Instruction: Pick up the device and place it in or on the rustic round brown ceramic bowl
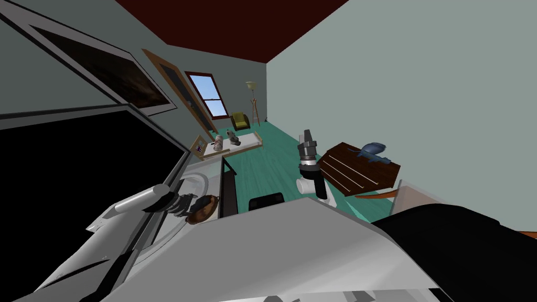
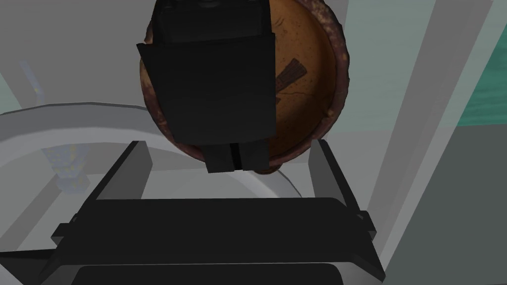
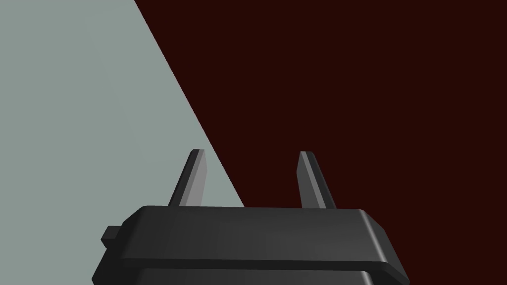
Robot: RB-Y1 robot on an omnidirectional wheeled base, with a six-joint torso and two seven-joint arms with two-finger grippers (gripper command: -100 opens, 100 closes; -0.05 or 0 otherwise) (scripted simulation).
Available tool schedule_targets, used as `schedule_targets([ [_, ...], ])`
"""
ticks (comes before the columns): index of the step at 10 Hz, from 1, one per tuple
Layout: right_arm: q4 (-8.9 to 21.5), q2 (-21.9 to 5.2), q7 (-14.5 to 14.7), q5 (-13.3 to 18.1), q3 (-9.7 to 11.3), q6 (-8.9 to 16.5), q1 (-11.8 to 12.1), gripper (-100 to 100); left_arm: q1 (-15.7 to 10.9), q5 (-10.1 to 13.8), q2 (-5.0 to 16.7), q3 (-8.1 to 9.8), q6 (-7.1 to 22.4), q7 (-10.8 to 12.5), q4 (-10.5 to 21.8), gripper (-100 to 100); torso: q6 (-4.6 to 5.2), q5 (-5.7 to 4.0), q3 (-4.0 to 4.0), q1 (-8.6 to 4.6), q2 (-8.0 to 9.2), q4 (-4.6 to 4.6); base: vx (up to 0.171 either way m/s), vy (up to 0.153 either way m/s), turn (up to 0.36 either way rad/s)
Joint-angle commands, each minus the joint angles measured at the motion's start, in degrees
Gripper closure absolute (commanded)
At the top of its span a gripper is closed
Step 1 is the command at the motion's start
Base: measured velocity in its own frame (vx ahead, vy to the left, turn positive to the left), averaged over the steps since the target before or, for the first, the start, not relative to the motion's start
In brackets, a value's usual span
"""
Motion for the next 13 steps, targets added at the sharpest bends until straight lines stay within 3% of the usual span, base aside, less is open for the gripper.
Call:
schedule_targets([
  [1,0.0,0.0,0.0,0.0,0.0,0.0,0.0,0,0.0,0.0,0.0,0.0,0.0,0.0,0.0,-100,0.0,0.0,0.0,0.0,0.0,0.0,0.0,0.0,0.0],
  [2,0.0,0.0,0.0,0.0,0.0,0.0,0.0,0,0.0,0.0,0.0,0.0,0.0,0.0,0.0,-100,0.0,0.0,0.0,0.0,0.0,0.0,0.0,0.0,0.0],
  [3,0.0,0.0,0.0,0.0,0.0,0.0,0.0,0,0.0,0.0,0.0,0.0,0.0,0.0,0.0,0,0.0,0.0,0.0,0.0,0.0,0.0,0.0,0.0,0.0],
  [4,0.0,0.0,0.0,0.0,0.0,0.0,0.0,0,-0.16,0.75,1.08,0.34,1.94,0.54,-0.67,-100,0.0,0.0,0.0,0.0,0.0,0.0,0.0,-0.001,-0.05],
  [7,0.0,0.0,0.0,0.0,0.0,0.0,0.0,0,-0.48,2.26,3.23,1.03,5.81,1.62,-2.02,-100,0.01,-0.01,0.0,-0.01,-0.01,0.0,0.001,0.0,-0.052],
  [9,0.0,0.0,0.0,0.0,0.0,0.0,0.0,0,-0.62,2.27,3.28,1.0,5.73,1.48,-1.8,-100,0.0,0.0,0.0,-0.01,0.0,0.0,0.0,0.0,-0.016],
  [10,0.0,0.0,0.0,0.0,0.0,0.0,0.0,0,-0.61,2.31,3.33,1.03,5.95,1.58,-1.89,0,0.0,0.0,0.0,0.0,0.0,0.0,0.0,0.0,0.0],
  [13,0.0,0.0,0.0,0.0,0.0,0.0,0.0,0,-0.61,2.31,3.32,1.02,5.93,1.57,-1.88,0,0.0,0.0,0.0,0.0,0.0,0.0,0.0,0.0,0.0],
])
